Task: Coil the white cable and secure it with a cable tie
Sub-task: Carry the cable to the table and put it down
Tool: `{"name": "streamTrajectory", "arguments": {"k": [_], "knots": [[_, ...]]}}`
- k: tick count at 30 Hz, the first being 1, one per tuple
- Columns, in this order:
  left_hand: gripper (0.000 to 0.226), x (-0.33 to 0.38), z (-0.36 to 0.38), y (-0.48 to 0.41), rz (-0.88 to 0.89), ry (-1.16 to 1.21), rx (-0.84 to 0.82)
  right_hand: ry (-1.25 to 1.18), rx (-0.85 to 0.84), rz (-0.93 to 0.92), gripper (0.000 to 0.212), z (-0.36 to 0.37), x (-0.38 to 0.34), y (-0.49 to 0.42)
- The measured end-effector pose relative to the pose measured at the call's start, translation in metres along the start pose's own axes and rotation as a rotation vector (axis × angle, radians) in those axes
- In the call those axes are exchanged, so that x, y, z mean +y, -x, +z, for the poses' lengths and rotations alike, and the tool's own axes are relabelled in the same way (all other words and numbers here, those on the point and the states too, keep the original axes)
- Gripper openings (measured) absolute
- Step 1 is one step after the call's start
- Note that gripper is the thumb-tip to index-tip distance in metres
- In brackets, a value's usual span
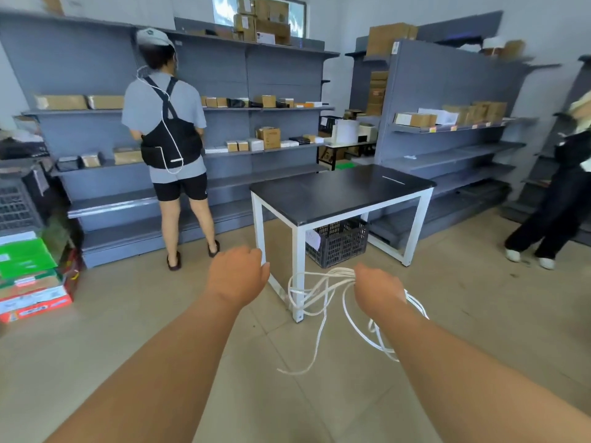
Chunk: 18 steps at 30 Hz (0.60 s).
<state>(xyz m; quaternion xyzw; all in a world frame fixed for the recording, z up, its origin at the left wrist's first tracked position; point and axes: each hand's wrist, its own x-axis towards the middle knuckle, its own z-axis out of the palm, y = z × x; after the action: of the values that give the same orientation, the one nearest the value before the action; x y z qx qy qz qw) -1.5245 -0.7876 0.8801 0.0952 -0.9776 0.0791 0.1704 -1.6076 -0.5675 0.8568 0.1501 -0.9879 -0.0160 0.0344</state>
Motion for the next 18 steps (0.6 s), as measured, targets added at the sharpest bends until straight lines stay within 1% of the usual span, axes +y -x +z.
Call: {"name": "streamTrajectory", "arguments": {"k": [4,7,10,15,18], "knots": [[0.032,0.005,0.034,-0.087,-0.004,0.021,0.010,0.006,0.011,-0.002,0.032,0.006,0.011,-0.089],[0.031,0.013,0.051,-0.158,-0.012,0.040,0.028,0.014,0.037,-0.002,0.027,0.005,0.027,-0.155],[0.031,0.020,0.064,-0.219,-0.010,0.042,0.046,0.029,0.067,0.015,0.026,-0.001,0.042,-0.214],[0.035,0.027,0.090,-0.300,0.014,0.024,0.028,0.028,0.095,0.070,0.028,-0.004,0.064,-0.292],[0.034,0.032,0.108,-0.349,0.028,0.043,0.033,0.018,0.091,0.103,0.025,-0.008,0.075,-0.334]]}}
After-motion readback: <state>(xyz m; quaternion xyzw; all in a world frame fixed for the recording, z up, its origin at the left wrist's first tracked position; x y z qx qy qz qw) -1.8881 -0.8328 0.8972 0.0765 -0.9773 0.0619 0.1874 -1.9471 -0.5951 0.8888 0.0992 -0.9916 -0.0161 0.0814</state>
